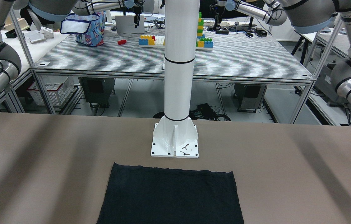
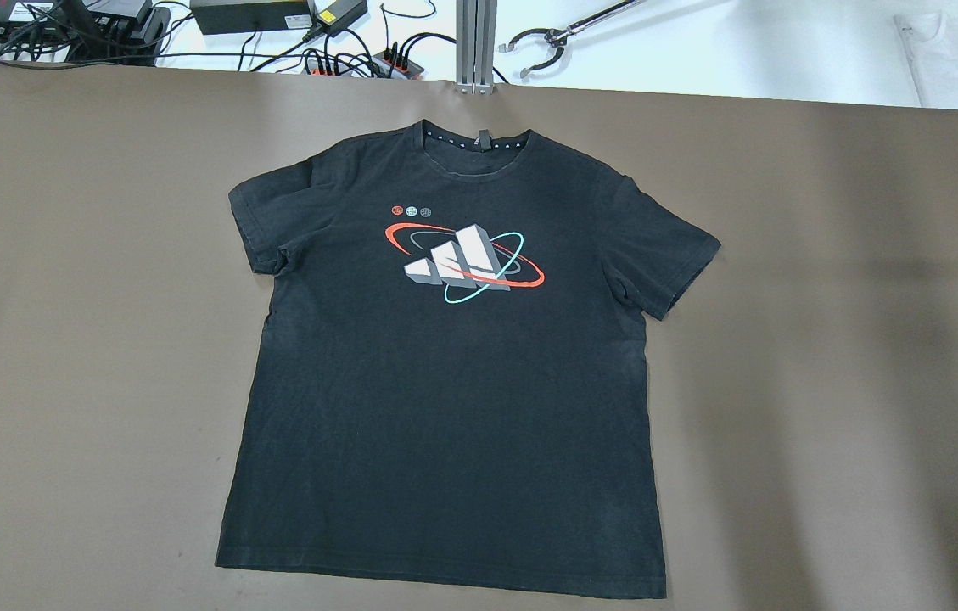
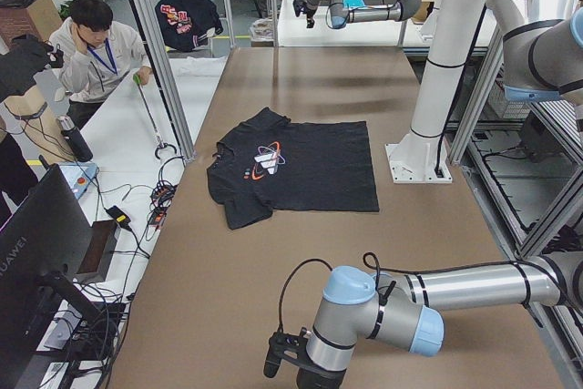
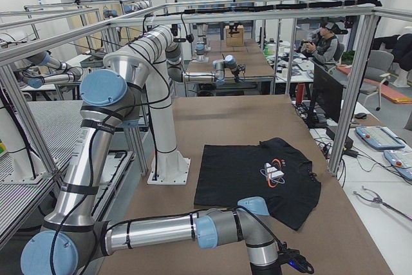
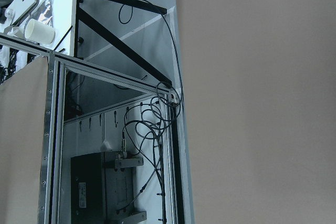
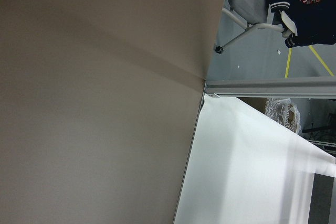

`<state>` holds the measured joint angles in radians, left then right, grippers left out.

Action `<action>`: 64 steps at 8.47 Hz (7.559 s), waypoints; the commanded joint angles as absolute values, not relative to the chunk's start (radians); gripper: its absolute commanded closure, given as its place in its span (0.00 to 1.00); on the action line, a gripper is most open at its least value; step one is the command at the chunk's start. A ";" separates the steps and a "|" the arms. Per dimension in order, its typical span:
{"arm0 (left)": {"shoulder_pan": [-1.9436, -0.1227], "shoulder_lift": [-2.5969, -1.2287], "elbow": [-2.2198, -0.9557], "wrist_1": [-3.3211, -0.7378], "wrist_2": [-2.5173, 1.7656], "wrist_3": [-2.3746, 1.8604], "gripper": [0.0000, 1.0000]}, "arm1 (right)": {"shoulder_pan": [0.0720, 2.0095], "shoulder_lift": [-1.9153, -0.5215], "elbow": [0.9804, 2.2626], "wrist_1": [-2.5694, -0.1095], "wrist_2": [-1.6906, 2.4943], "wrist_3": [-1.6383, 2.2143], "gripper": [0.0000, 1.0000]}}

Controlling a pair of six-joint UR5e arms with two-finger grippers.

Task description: Fold clothes

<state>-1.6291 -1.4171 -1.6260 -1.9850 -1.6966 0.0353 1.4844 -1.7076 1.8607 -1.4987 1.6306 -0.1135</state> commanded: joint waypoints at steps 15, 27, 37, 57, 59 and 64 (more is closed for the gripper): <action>-1.628 -1.485 -1.693 -1.985 -1.787 0.023 0.00 | 1.480 -1.628 1.933 -1.476 1.667 -0.115 0.06; -1.376 -1.831 -1.449 -2.108 -1.914 -0.039 0.00 | 1.390 -1.387 1.660 -1.370 1.843 0.029 0.06; -1.045 -2.296 -0.970 -2.222 -2.042 -0.518 0.00 | 1.065 -1.169 1.477 -1.184 1.861 0.581 0.06; -1.002 -2.315 -0.926 -2.293 -2.040 -0.543 1.00 | 1.035 -1.172 1.479 -1.177 1.847 0.580 0.06; -0.999 -2.309 -0.957 -2.293 -2.031 -0.624 1.00 | 1.034 -1.175 1.479 -1.175 1.847 0.580 0.06; -0.879 -2.371 -1.032 -2.289 -1.930 -0.938 1.00 | 1.028 -1.177 1.479 -1.173 1.848 0.580 0.06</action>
<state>-0.9437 -2.3327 -1.0285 -2.2903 -2.0037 -0.8325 1.0284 -1.1759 1.4789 -1.1736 1.8483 0.5798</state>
